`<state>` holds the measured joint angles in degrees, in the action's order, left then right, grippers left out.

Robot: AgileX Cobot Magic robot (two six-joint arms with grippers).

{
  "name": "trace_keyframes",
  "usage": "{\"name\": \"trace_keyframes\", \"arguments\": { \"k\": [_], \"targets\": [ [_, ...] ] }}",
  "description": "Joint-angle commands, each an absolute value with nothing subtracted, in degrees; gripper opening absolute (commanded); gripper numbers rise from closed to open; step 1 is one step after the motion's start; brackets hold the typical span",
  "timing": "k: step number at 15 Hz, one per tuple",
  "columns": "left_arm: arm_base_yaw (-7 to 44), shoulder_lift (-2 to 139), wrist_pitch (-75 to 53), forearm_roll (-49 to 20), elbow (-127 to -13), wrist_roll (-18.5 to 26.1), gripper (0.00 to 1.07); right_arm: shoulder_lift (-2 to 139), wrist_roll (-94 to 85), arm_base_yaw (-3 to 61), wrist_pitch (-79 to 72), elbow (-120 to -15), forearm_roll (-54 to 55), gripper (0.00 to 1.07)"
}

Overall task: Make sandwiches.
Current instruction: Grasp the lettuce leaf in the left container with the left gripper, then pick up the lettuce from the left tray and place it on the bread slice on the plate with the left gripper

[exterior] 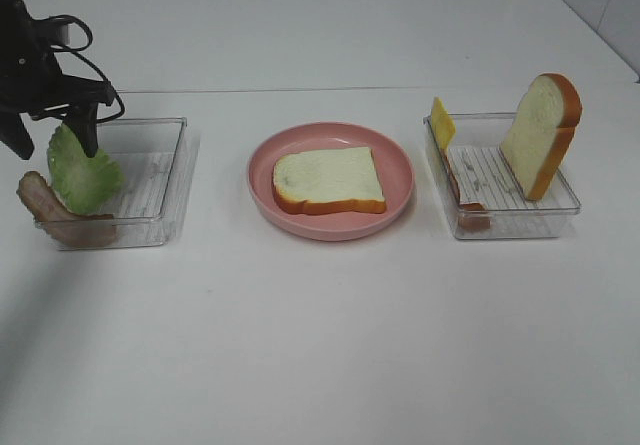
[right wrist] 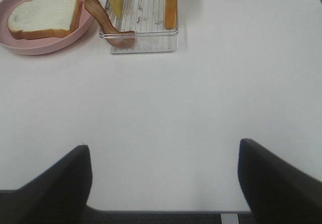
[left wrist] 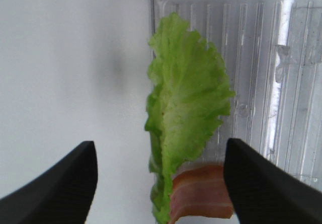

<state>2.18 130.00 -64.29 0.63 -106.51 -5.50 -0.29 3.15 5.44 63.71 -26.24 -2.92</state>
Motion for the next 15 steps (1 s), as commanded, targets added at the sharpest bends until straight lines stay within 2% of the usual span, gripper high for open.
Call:
{"name": "trace_keyframes", "arguments": {
  "k": [1,2,3,5,11,15],
  "targets": [
    [2.46,130.06,-63.83,0.00,-106.63,-5.27,0.44,-1.49,3.09,5.44,63.31,-26.01,-2.86,0.78],
    [2.46,130.06,-63.83,0.00,-106.63,-5.21,0.37,-1.49,3.09,5.44,63.31,-26.01,-2.86,0.78],
    [2.46,130.06,-63.88,0.00,-106.63,-5.04,0.13,-1.49,3.09,5.44,63.31,-26.01,-2.86,0.78],
    [2.46,130.06,-63.88,0.00,-106.63,-4.81,0.00,-1.49,3.09,5.44,63.31,-26.01,-2.86,0.78],
    [2.46,128.69,-65.26,0.00,-107.89,-4.81,0.00,-1.49,3.09,5.44,63.31,-26.01,-2.86,0.78],
    [3.38,122.78,-65.95,-0.34,-112.47,-5.44,0.00,-1.49,3.09,5.44,63.31,-26.01,-2.86,0.78]
  ]
}}
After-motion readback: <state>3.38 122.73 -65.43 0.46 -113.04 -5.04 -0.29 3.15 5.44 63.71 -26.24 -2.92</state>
